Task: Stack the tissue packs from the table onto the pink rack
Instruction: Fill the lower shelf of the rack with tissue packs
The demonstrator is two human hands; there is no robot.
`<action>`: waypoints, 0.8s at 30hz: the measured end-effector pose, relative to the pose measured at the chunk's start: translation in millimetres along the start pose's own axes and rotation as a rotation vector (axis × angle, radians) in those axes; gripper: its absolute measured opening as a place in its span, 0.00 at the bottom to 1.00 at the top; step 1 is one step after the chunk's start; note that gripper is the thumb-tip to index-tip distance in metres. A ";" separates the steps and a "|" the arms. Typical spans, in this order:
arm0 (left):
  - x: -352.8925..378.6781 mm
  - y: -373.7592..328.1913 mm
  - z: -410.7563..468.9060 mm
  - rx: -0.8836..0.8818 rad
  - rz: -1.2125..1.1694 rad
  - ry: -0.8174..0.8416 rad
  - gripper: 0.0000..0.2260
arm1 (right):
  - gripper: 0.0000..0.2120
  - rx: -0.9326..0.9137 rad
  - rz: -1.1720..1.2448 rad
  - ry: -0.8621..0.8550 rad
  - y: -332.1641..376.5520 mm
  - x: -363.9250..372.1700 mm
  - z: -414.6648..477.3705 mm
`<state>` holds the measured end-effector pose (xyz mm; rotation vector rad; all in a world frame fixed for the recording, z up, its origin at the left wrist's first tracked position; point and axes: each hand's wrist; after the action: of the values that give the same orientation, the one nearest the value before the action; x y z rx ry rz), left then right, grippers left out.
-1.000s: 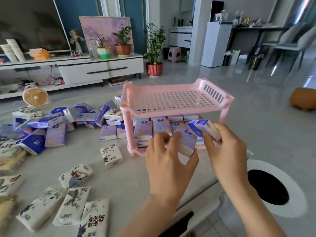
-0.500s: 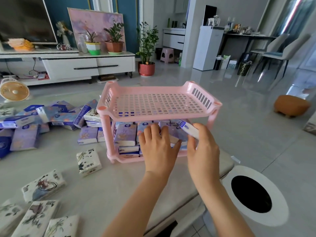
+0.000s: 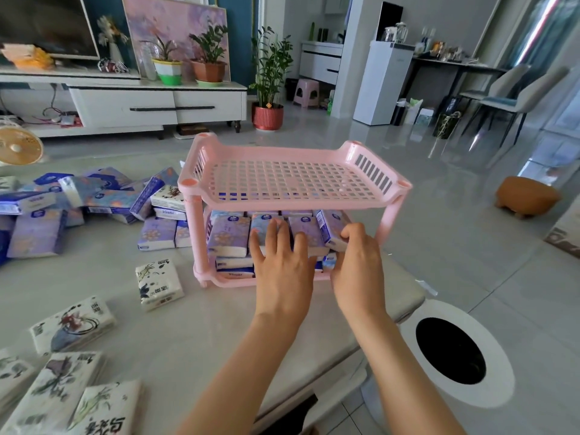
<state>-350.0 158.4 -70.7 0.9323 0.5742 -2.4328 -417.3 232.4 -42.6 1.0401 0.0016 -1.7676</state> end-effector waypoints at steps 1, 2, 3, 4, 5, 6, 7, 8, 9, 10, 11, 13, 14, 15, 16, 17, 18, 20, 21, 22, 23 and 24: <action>-0.5 -0.3 0.7 -0.009 -0.003 0.001 0.16 | 0.19 0.010 -0.023 0.007 -0.4 0.1 0.4; -0.7 -0.7 1.0 -0.018 0.000 0.002 0.15 | 0.18 0.011 -0.051 0.005 -0.9 0.3 0.7; -0.9 -0.9 1.2 -0.028 0.007 0.005 0.14 | 0.18 0.008 -0.076 -0.007 -1.4 0.8 1.1; -1.0 -1.3 1.6 -0.036 0.014 0.009 0.14 | 0.18 0.004 -0.094 -0.019 -1.7 1.7 1.3; -1.0 -1.6 1.9 -0.042 0.018 0.013 0.15 | 0.18 0.001 -0.110 -0.026 -2.1 3.0 1.2; -1.1 -1.7 2.2 -0.047 0.018 0.016 0.15 | 0.18 0.000 -0.125 -0.026 -2.8 4.7 1.1; -1.0 -1.5 2.5 -0.051 0.015 0.016 0.15 | 0.18 0.005 -0.140 -0.021 -3.6 6.4 0.6; -1.0 -1.1 2.8 -0.054 0.011 0.016 0.15 | 0.17 0.015 -0.151 -0.006 -4.5 8.2 0.4; -1.1 -0.6 3.0 -0.056 0.009 0.015 0.15 | 0.17 0.026 -0.154 0.014 -5.3 9.8 0.2; -1.3 -0.5 3.0 -0.057 0.008 0.016 0.15 | 0.17 0.036 -0.149 0.035 -6.0 11.2 0.2; -1.6 -0.4 2.8 -0.057 0.006 0.018 0.15 | 0.17 0.041 -0.140 0.055 -6.6 12.3 0.0; -2.7 -1.1 2.8 -0.059 -0.001 0.023 0.16 | 0.19 0.038 -0.107 0.087 -6.7 12.9 -0.8; -3.5 -1.6 3.0 -0.062 -0.005 0.028 0.17 | 0.20 0.036 -0.086 0.098 -6.4 12.6 -1.1; -3.9 -2.0 3.0 -0.065 -0.008 0.033 0.17 | 0.21 0.035 -0.063 0.107 -6.2 12.1 -1.3; -4.3 -2.2 3.0 -0.067 -0.012 0.043 0.17 | 0.22 0.036 -0.041 0.116 -6.0 11.5 -1.5; -4.7 -2.4 2.7 -0.068 -0.019 0.051 0.17 | 0.24 0.038 -0.021 0.123 -6.0 11.0 -1.5; -5.1 -2.6 2.2 -0.067 -0.029 0.059 0.18 | 0.25 0.043 -0.006 0.129 -6.0 10.7 -1.4; -6.8 -2.7 1.1 -0.057 -0.054 0.060 0.18 | 0.27 0.053 0.015 0.127 -5.7 10.9 -1.2; -8.5 -2.7 0.8 -0.058 -0.062 0.054 0.19 | 0.28 0.050 0.022 0.113 -5.5 11.3 -1.1; -11.0 -2.9 1.1 -0.070 -0.069 0.044 0.19 | 0.28 0.038 0.026 0.089 -5.3 11.5 -1.1; -14.1 -2.6 1.9 -0.096 -0.073 0.030 0.19 | 0.28 0.027 0.031 0.061 -4.9 11.6 -1.0; -18.0 -2.0 3.5 -0.134 -0.080 0.018 0.20 | 0.28 0.019 0.038 0.034 -4.7 11.6 -0.9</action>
<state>-341.0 163.1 -55.2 0.8927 0.7850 -2.4228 -421.3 226.2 -52.7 1.0770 -0.0139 -1.7181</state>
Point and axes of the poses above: each hand's wrist, its own z-axis towards the middle knuckle, its own x-axis out of the palm, y = z × x, and after that the axes turned 5 degrees about -z, right-handed
